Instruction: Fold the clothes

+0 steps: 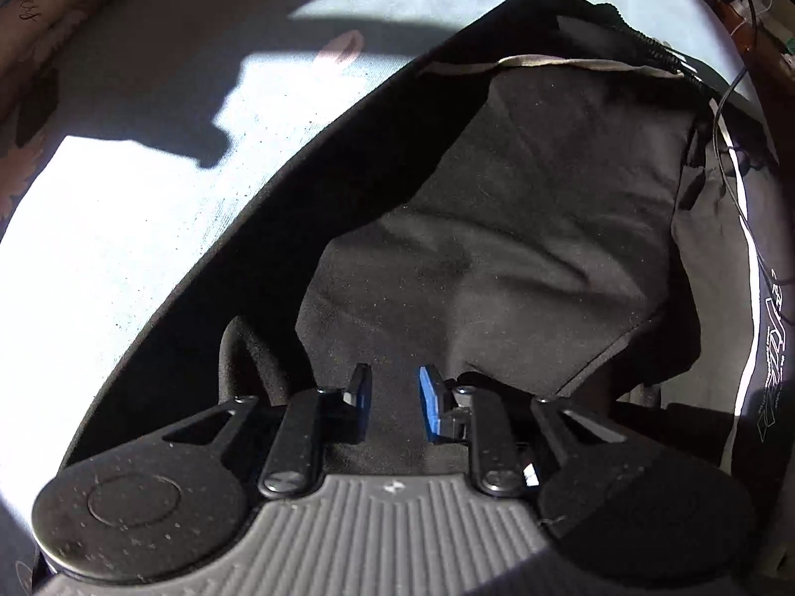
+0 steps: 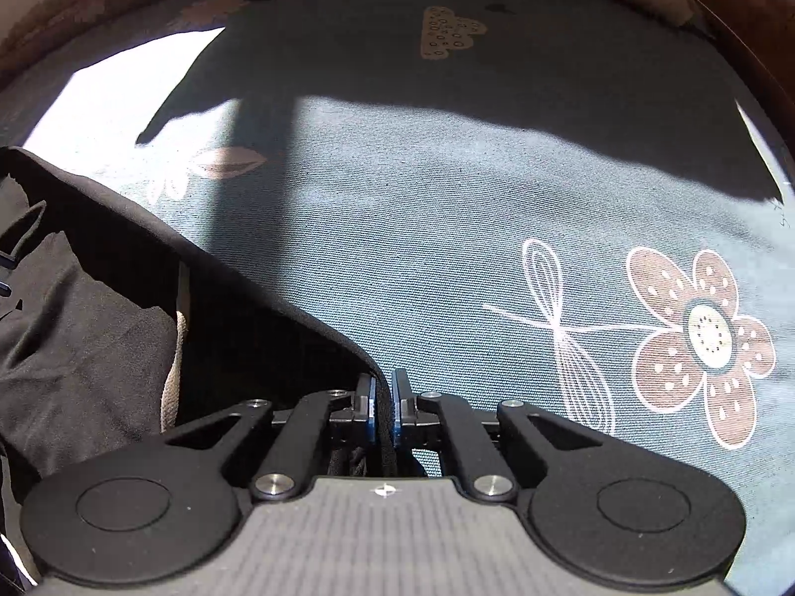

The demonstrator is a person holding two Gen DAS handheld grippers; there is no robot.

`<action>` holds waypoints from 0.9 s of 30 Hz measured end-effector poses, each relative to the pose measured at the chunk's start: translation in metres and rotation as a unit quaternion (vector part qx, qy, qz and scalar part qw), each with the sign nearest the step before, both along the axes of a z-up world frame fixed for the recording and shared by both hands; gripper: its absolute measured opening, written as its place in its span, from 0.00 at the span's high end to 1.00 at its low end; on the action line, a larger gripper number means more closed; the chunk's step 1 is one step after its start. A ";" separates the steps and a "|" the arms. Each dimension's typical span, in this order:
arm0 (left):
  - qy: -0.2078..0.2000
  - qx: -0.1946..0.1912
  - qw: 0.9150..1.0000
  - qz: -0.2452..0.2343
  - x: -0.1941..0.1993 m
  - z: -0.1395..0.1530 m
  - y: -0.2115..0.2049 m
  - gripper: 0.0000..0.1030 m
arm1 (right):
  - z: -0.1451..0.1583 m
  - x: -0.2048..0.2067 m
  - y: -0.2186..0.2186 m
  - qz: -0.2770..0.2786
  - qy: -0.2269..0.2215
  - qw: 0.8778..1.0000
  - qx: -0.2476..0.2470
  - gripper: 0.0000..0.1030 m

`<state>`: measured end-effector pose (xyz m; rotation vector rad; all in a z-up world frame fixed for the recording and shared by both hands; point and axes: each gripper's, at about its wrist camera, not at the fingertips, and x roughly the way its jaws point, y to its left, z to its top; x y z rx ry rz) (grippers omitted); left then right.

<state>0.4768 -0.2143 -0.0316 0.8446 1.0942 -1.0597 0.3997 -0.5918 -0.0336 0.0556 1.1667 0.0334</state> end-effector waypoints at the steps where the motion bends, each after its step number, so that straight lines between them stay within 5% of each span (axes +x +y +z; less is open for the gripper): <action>1: -0.004 0.001 1.000 -0.004 -0.001 -0.004 -0.002 0.78 | -0.004 0.001 -0.001 -0.010 0.004 1.000 0.006 0.93; 4: 0.007 0.017 1.000 0.002 0.002 -0.016 -0.004 0.78 | -0.007 0.004 0.008 -0.014 0.011 1.000 -0.020 0.87; 11: 0.002 0.011 1.000 0.014 -0.012 -0.007 0.006 0.77 | 0.036 -0.024 0.049 -0.019 -0.045 0.996 -0.079 0.77; 20: 0.012 0.013 0.997 0.081 -0.034 0.001 0.035 0.77 | 0.045 -0.024 0.133 0.038 -0.059 0.997 0.019 0.76; 24: 0.006 -0.005 0.983 0.182 -0.027 0.012 0.079 0.77 | 0.042 -0.029 0.184 0.066 -0.041 0.993 0.088 0.76; 27: -0.007 -0.020 0.955 0.295 -0.012 0.020 0.131 0.77 | 0.043 -0.035 0.221 0.076 -0.028 0.986 0.145 0.76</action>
